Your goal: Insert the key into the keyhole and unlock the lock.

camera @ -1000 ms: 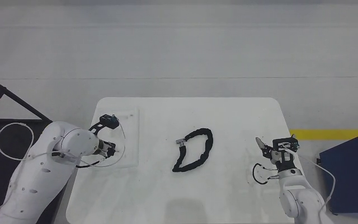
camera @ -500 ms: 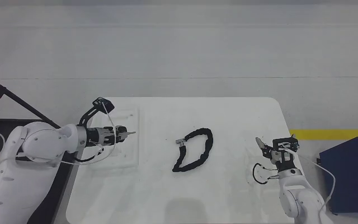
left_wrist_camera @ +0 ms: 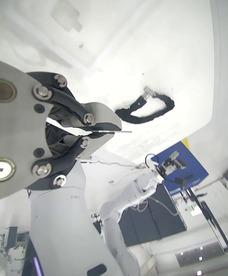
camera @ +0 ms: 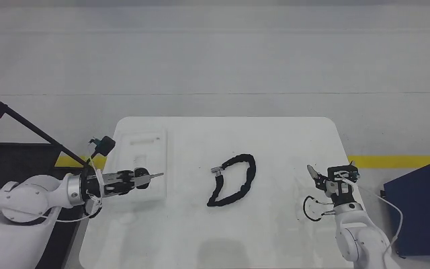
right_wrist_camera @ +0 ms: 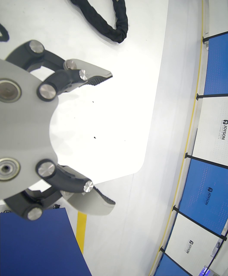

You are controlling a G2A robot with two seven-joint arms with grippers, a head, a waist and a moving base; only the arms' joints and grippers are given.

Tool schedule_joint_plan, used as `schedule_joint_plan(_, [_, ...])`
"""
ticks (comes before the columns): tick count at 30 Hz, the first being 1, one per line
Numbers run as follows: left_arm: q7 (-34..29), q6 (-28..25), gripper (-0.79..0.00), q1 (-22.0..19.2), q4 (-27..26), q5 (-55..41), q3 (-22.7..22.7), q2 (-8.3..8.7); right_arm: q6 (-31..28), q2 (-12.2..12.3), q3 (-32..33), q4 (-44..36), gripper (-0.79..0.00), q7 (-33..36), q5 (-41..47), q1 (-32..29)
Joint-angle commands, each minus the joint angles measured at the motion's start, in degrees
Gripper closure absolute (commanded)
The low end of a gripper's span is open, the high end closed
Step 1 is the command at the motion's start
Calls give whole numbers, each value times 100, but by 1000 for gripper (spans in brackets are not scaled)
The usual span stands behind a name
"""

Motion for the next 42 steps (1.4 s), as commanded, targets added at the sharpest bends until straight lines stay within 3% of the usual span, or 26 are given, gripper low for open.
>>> schedule_joint_plan(1, [-105,-202,0,14,123,-352,74,0,0,0,0,0,-785,0,0,0])
schedule_joint_plan(5, [-184,-122,0,-86,313,-831,336,29,0,0,0,0,-785,0,0,0])
schedule_joint_plan(21, [-184,-122,0,-86,313,-831,336,29,23,0,26,11,-785,0,-28,35])
schedule_joint_plan(34, [-184,-122,0,-86,313,-831,336,29,629,-38,-350,-327,-785,769,-1506,967])
schedule_joint_plan(42, [-184,-122,0,-86,313,-831,336,29,6,-108,-1357,-135,-785,1517,-2714,2146])
